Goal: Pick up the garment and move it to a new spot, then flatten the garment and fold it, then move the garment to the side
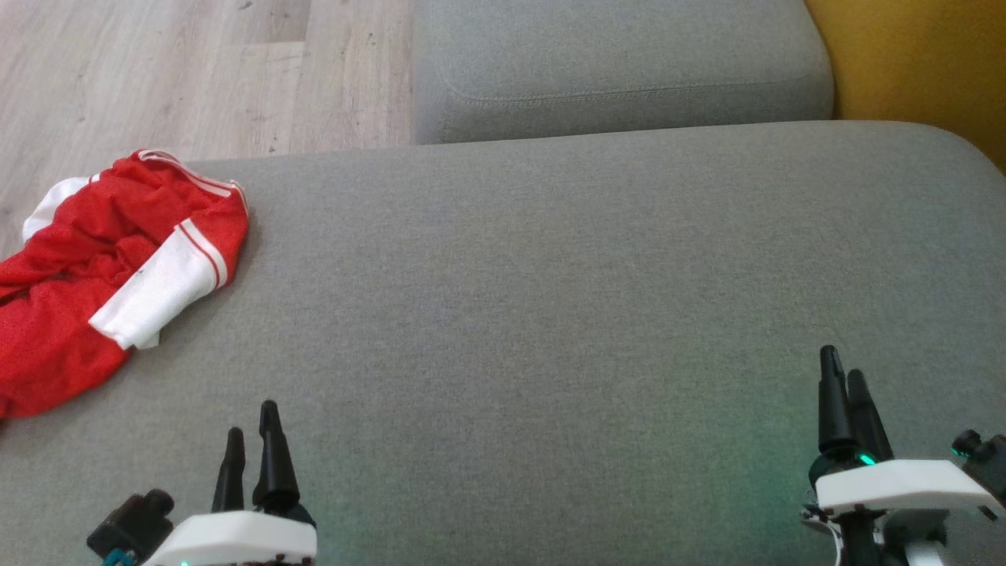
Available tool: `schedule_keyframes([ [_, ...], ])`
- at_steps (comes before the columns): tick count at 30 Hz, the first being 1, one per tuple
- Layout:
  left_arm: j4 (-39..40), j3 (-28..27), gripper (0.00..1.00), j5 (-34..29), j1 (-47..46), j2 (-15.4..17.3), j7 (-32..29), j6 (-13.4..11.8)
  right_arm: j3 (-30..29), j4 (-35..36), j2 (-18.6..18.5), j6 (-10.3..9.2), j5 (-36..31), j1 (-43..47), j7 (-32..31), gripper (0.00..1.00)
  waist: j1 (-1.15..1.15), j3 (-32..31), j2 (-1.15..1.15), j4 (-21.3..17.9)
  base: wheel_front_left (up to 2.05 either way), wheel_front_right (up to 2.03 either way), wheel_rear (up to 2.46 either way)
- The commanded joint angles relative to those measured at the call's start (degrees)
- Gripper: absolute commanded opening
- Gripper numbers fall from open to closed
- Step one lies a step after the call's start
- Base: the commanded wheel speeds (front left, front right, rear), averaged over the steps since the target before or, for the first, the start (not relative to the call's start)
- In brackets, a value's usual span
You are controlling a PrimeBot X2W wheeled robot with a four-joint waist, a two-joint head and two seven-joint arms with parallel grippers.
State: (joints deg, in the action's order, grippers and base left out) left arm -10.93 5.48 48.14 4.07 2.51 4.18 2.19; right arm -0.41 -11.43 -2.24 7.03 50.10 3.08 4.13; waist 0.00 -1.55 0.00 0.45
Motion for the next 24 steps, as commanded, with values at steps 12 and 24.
schedule_keyframes([
  [12,1.4,-0.1,1.00,-8.9,-0.4,0.3,2.5,-1.7,3.0,2.7,-0.4,0.28,-9.6,-0.3,2.6,1.00,0.00,-0.2,0.00,0.3,0.00,0.00,0.00],
  [24,0.8,1.0,1.00,-16.4,0.3,0.3,4.5,-2.8,4.9,1.2,-0.5,0.33,-19.5,-0.1,4.6,1.00,0.00,-0.5,0.00,0.6,0.00,0.00,0.00],
])
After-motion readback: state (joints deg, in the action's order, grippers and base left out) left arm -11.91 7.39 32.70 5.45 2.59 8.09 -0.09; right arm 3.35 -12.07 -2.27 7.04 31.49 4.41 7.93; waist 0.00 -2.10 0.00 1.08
